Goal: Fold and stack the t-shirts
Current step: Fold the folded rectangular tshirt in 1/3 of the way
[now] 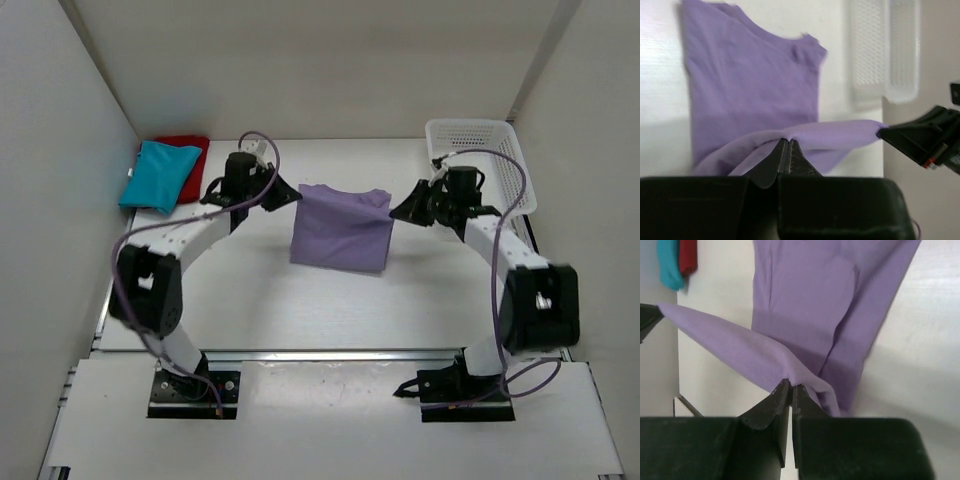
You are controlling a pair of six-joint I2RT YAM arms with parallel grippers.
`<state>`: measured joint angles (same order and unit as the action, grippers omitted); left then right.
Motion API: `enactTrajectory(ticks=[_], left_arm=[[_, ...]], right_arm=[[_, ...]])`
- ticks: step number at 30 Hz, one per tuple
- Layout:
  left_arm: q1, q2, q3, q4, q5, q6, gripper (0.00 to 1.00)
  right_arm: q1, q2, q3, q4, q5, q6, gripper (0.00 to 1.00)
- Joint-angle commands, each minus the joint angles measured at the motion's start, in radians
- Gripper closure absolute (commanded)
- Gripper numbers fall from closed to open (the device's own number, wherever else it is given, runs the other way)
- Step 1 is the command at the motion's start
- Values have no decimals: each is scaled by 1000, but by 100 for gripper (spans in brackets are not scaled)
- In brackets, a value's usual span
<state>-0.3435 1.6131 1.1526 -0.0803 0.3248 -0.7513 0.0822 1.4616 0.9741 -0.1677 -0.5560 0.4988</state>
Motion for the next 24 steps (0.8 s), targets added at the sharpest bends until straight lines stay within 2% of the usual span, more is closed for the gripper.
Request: enactTrajectory(ticks=[1,3,5,6,8,10,12,14,16,18,20,22,23,24], left_arm=[[40,149,149,23,-53,-22,100],[58,240,235,-8,-99,-23,100],[75,350,336,-16,-96,-31,100],[92,397,381,-28,-66,-45,93],[109,450,424,-7,-15,-72,82],[129,444,411,66,-4,-114,68],[132,389,357,134,-16,-131,60],[118,351,334,162,-38,-105,59],[89,327,331,139,-56,-80,59],[63,324,291,128,-49,-62,57],[52,332,233,129,-41,-46,55],[60,311,95,189,-26,-49,52],[64,300,58,238,-26,-54,49],[69,285,-17,290,-14,-57,47]], right_arm=[[-36,167,144,94,-68,-10,100],[-53,293,260,132,-76,17,100],[-58,394,366,97,-56,24,100],[-61,460,436,61,-48,21,99],[-53,531,526,42,-48,9,89],[-49,562,578,7,-15,6,73],[-41,540,600,28,-10,4,63],[-22,502,580,25,28,-25,54],[-1,438,501,33,74,-40,54],[36,386,383,82,71,-39,65],[65,339,270,161,58,-20,81],[93,231,62,282,73,18,89],[114,200,16,318,77,30,91],[134,145,-79,388,82,46,90]])
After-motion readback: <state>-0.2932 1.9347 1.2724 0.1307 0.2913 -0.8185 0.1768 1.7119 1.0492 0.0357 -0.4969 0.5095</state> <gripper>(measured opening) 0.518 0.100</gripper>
